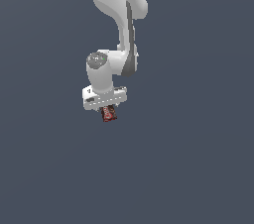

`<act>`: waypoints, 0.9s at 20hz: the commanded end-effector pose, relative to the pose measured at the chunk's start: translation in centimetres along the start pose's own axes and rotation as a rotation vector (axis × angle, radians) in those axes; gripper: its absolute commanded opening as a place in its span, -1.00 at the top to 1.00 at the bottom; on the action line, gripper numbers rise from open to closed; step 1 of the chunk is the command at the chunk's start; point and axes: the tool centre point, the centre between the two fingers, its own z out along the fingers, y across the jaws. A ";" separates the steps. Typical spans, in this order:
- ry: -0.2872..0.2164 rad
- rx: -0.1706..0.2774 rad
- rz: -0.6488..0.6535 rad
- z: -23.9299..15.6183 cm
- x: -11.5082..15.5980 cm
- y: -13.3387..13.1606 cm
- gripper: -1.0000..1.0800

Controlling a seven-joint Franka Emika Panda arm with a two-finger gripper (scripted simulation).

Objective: Pick up the object and move it to a goal position.

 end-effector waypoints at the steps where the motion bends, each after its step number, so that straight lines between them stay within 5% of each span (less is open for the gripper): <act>1: 0.000 0.000 -0.006 0.1 -0.1 0.0 -0.92; 18: 0.000 0.000 -0.006 5.0 -0.2 0.0 -0.92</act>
